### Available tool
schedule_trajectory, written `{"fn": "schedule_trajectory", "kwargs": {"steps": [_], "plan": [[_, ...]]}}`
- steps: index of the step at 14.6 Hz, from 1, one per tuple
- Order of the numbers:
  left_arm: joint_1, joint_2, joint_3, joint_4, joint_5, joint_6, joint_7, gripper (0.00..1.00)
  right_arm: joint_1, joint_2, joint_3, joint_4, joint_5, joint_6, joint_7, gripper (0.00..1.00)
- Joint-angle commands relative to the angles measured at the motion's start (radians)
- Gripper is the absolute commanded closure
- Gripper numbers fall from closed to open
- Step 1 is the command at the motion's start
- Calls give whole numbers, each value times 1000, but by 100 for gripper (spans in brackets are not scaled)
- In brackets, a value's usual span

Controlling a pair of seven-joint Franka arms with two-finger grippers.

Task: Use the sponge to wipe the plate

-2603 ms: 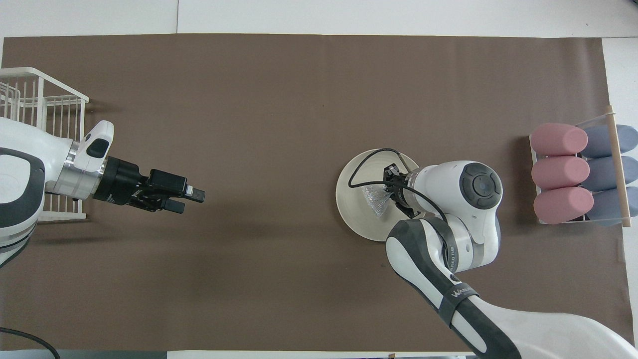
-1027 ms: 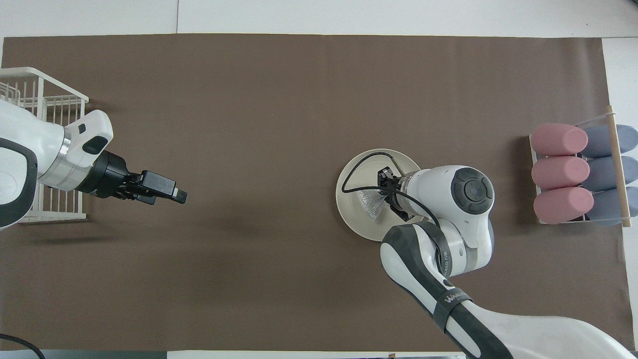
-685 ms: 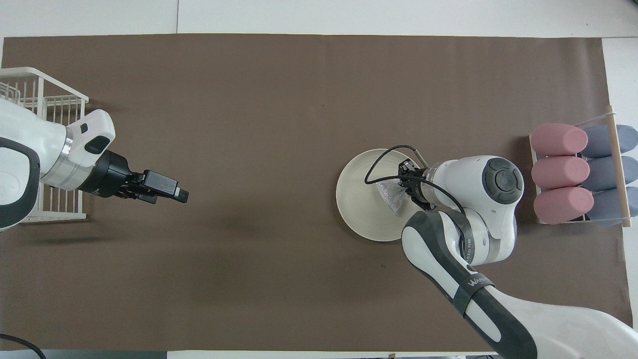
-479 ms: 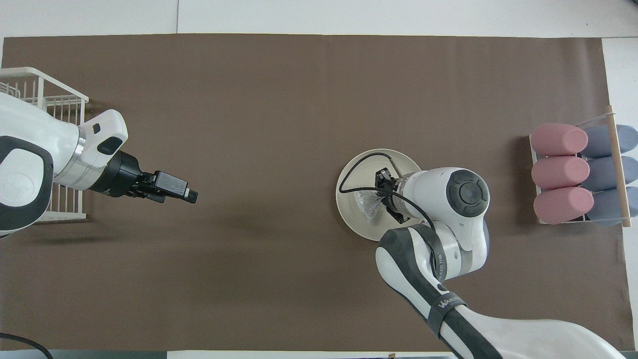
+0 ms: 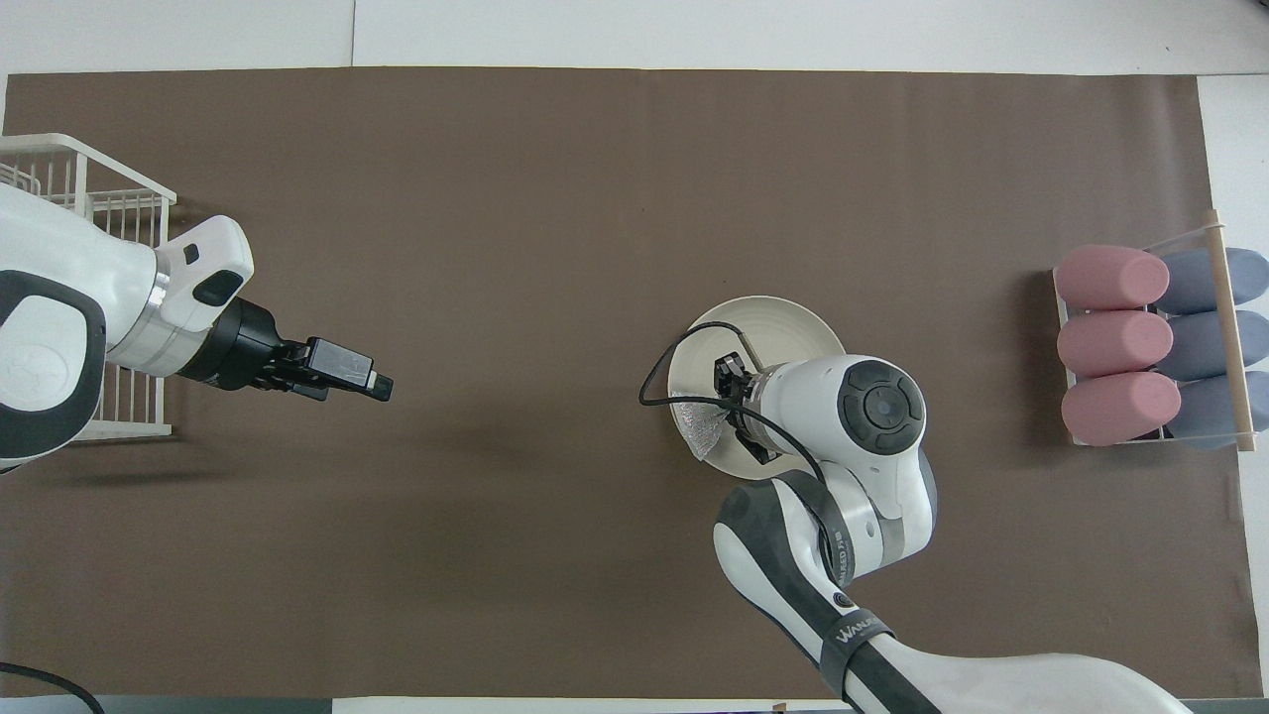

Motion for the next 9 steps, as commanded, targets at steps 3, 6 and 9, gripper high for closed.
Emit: {"fn": "schedule_trajectory", "kwargs": {"steps": [3,6,9], "plan": [[-2,-14,6,-11,24,26,-14,0,-11,-3,4,77,-16,-73,90,100],[-2,-14,6,-11,24,34,-15,0,-11,-33,4,180,-17,-240,130,100],[-2,-20,3,-28,21,61,-23,0,-5,-35,6,324,-23,-386,222,100]]}}
